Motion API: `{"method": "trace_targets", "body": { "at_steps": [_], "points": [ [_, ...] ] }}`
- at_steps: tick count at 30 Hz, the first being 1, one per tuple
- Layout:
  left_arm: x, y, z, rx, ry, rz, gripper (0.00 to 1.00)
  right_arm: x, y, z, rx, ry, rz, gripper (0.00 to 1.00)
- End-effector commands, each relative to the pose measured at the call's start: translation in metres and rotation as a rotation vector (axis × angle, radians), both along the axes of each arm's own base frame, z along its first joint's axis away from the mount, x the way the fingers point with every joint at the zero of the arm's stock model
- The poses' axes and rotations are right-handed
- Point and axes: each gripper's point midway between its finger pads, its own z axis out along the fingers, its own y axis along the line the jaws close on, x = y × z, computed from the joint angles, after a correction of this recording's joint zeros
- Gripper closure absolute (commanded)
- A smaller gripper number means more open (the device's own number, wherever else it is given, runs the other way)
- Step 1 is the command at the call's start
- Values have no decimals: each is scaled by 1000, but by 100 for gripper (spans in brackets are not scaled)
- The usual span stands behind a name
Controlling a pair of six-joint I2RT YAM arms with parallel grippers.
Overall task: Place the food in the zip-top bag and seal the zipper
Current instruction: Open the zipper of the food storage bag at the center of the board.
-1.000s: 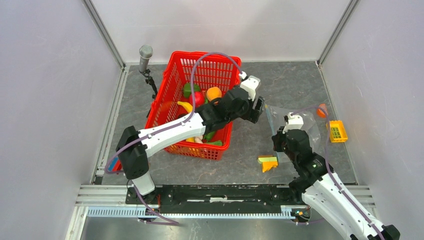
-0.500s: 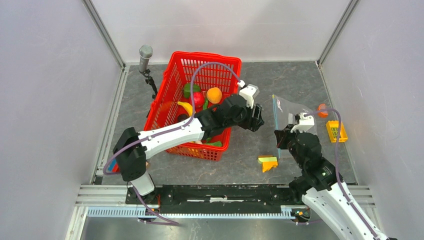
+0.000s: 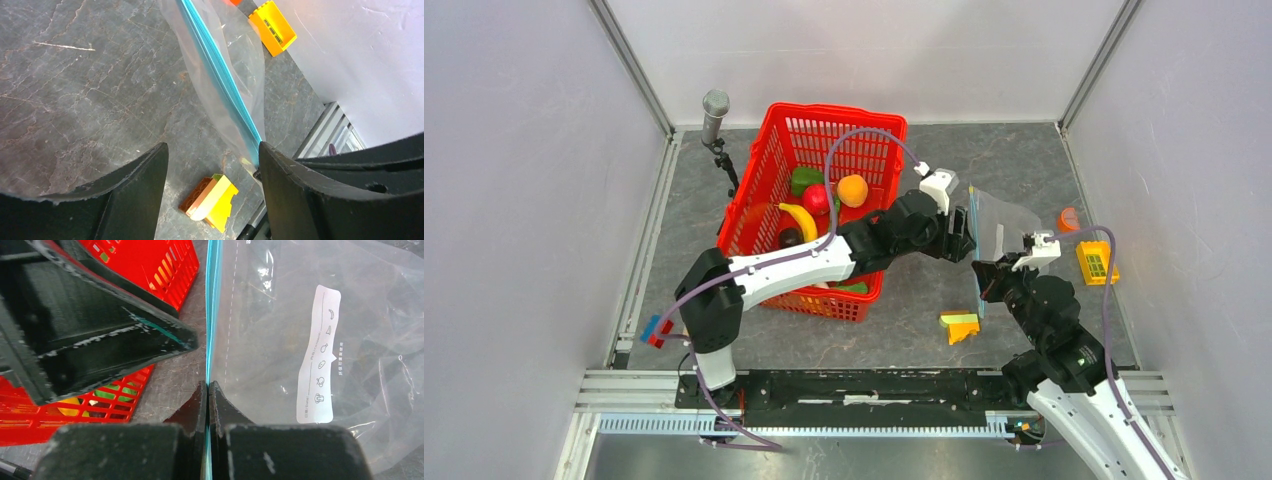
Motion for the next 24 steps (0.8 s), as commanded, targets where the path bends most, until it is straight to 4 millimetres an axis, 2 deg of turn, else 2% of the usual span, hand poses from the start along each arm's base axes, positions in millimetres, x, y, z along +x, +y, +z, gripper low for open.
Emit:
{"method": "trace_targets", "body": {
  "at_steps": [1,6,16,21,24],
  "points": [
    [9,-11,22,-80,24,77,27,-1,4,2,2,-18,25,100],
    [16,-11,29,-101,17,119,27,-2,1,1,-8,-26,18,100],
    [35,-8,29,-63,-16,210,32,-5,0,0,-22,-34,29,100],
    [39,-8,22,-32,-18,227,34,-7,-2,3,-23,-43,28,100],
    [39,-8,17,-12,-17,224,39,-7,-2,4,-26,-46,30,100]
  ]
}}
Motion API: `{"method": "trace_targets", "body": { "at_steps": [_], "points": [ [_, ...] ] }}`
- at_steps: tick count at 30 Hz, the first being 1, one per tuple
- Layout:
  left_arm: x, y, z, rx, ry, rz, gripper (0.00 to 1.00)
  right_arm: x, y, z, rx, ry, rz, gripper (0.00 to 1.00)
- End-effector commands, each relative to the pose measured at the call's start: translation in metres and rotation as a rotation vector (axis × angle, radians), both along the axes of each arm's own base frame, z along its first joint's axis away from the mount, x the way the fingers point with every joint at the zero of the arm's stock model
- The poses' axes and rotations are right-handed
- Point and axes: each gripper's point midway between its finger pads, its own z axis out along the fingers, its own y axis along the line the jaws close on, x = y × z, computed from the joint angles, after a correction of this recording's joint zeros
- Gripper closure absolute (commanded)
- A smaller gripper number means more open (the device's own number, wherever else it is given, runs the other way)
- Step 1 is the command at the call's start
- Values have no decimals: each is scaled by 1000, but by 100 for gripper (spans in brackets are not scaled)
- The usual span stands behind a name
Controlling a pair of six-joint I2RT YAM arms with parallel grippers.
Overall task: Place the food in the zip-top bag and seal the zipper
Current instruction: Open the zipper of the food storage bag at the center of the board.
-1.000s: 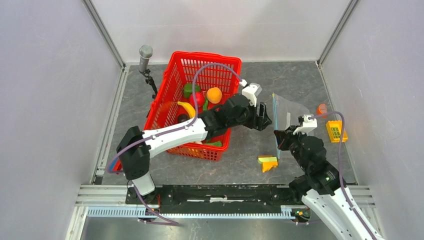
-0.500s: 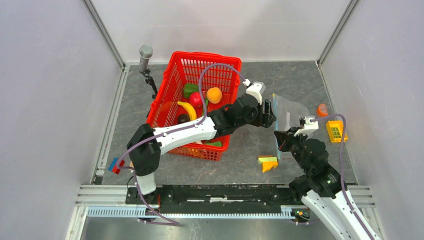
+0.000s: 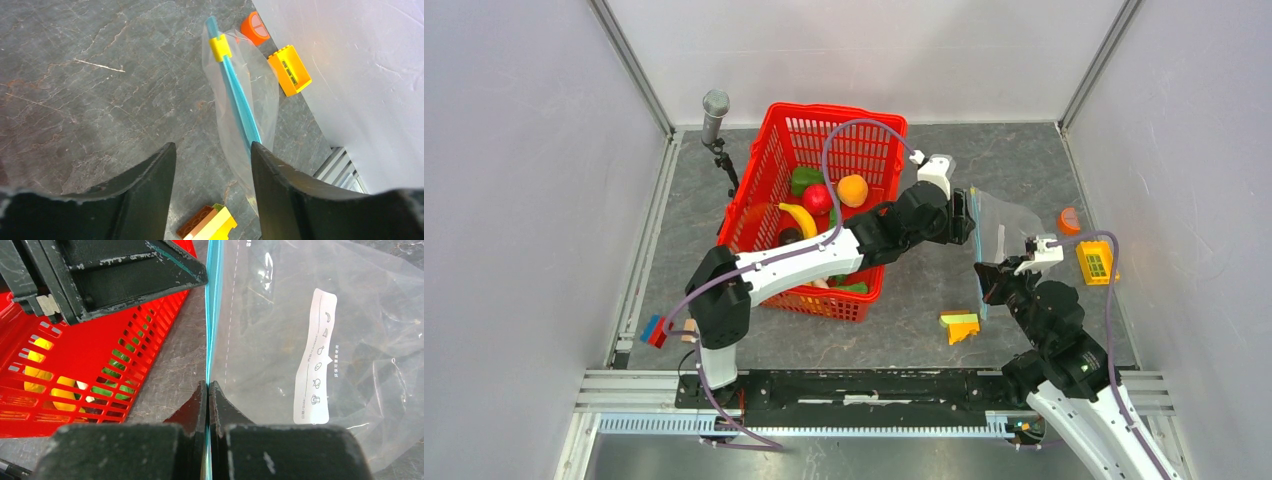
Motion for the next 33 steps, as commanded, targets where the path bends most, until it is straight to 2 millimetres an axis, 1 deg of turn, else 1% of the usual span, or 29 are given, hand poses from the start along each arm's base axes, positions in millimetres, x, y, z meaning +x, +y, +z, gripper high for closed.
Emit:
{"method": "trace_targets", "body": {
  "at_steps": [1,6,11,15,18,20,26,30,33],
  "points": [
    [8,-4,5,3,-11,37,40,-2,1,2,-12,-16,17,100],
    [7,-9,3,12,-3,18,39,-3,2,3,-21,-22,31,100],
    [6,-10,-7,41,18,15,40,-2,1,2,-34,-31,29,100],
    [5,-12,-3,32,10,5,40,-2,4,0,-44,-29,49,100],
    [3,-16,-1,26,9,-17,37,-2,6,-3,-59,-25,64,100],
    [2,-19,-2,27,11,-28,37,-1,5,-5,-66,-22,61,100],
    [1,-23,-11,33,35,-38,37,-1,5,-7,-73,-24,66,100],
    [2,-22,-18,47,45,-32,40,-1,5,-4,-68,-39,66,100],
    [1,-22,-19,48,46,-30,40,-1,6,-2,-65,-51,68,100]
  ]
}}
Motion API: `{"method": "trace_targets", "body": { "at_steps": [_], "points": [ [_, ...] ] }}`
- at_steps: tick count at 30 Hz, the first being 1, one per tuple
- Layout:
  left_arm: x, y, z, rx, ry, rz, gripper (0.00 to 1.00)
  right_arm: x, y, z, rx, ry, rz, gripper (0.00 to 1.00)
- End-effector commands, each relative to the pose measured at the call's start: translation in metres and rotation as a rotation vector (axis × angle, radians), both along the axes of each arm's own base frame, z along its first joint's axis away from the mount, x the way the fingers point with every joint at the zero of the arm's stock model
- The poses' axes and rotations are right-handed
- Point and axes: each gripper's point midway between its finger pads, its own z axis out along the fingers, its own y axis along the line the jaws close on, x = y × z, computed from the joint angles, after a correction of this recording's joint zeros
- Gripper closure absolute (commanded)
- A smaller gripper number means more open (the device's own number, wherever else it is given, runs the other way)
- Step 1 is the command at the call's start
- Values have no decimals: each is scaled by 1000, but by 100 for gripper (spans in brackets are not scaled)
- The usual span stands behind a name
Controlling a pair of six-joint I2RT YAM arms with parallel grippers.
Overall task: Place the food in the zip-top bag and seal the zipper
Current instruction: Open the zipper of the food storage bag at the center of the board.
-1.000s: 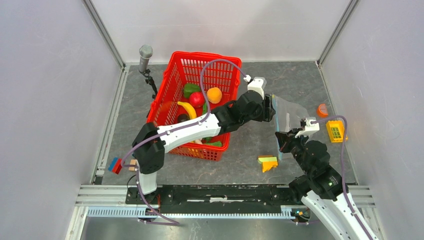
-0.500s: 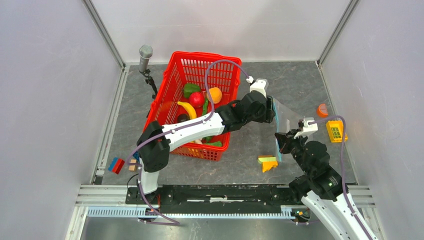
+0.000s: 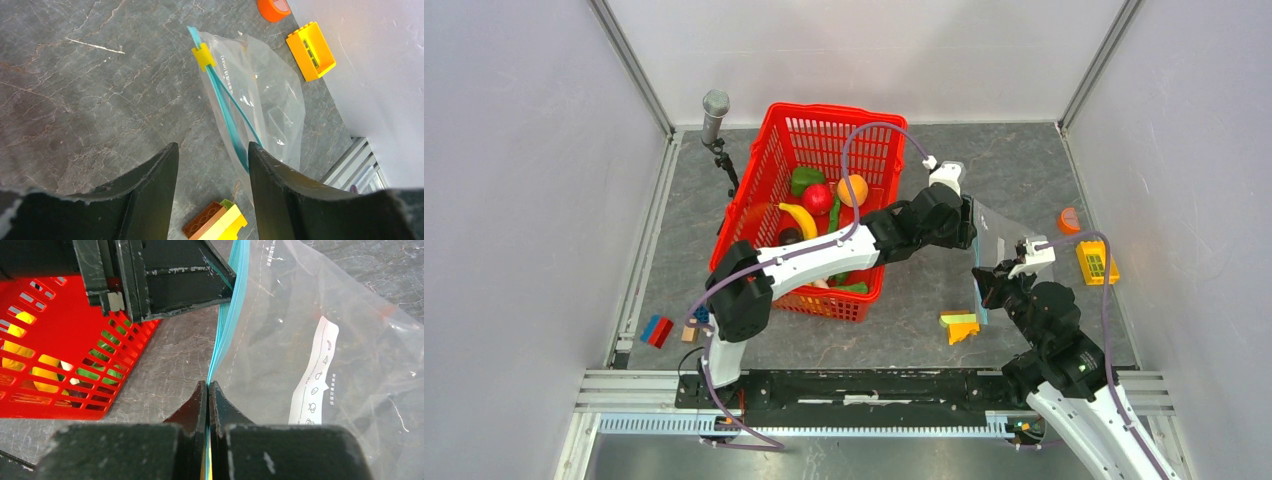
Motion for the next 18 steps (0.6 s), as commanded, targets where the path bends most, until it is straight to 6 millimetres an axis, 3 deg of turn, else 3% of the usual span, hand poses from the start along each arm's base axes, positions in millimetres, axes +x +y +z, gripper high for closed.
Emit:
{"method": "trace_targets", "body": {
  "at_steps": [1,8,15,18],
  "points": [
    [-1,-9,12,-36,-8,-10,40,2,5,14,18,-64,25,100],
    [-15,-23,5,-71,47,-76,43,3,5,18,27,-103,27,100],
    [-21,-25,-6,-90,72,-96,56,2,9,18,28,-118,56,100],
    [-22,-27,-5,-95,70,-107,68,1,12,17,28,-122,74,100]
  ]
}}
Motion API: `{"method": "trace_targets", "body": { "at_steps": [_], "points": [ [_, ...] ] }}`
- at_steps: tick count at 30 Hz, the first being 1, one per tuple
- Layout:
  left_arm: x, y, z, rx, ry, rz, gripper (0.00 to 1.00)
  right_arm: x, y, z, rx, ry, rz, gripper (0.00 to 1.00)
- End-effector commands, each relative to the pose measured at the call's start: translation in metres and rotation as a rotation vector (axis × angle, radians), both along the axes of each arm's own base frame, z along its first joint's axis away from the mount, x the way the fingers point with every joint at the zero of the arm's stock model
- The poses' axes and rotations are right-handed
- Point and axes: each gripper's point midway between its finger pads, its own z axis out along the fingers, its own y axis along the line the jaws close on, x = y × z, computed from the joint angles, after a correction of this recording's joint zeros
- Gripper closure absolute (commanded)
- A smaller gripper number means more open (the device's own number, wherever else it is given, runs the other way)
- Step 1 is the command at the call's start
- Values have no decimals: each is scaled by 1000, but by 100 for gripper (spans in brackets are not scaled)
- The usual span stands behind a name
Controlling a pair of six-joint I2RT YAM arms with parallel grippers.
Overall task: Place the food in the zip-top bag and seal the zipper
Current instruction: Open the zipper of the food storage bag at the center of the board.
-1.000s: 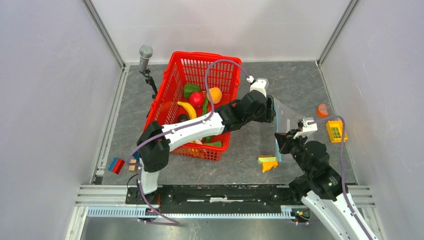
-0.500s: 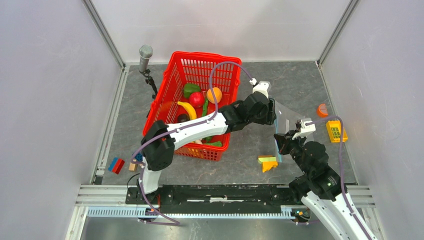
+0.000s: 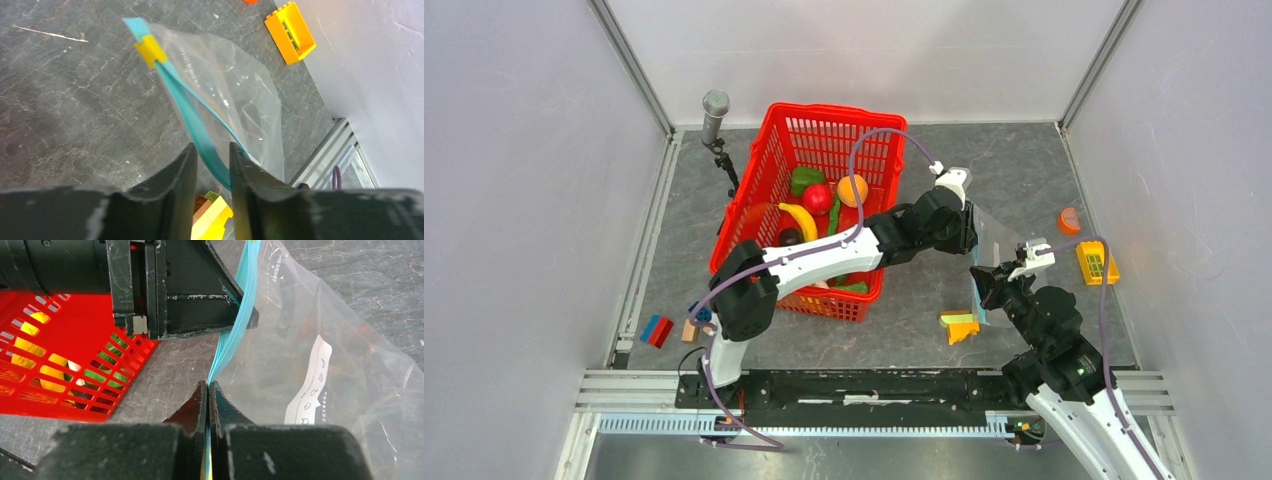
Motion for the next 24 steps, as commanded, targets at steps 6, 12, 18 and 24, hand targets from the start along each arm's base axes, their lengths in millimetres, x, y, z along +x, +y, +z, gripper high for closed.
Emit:
{"method": "trace_targets", "body": {
  "at_steps": [6,12,18,24],
  "points": [
    [-7,-10,9,-43,-16,-53,97,-1,5,13,29,-63,31,100],
    [-7,0,12,-17,-87,-78,98,0,-3,6,49,58,-50,78],
    [-7,18,20,4,-151,-66,98,3,-25,32,18,59,-170,60],
    [-12,19,30,-21,-148,-80,98,8,-12,31,11,100,-121,56]
  ]
}}
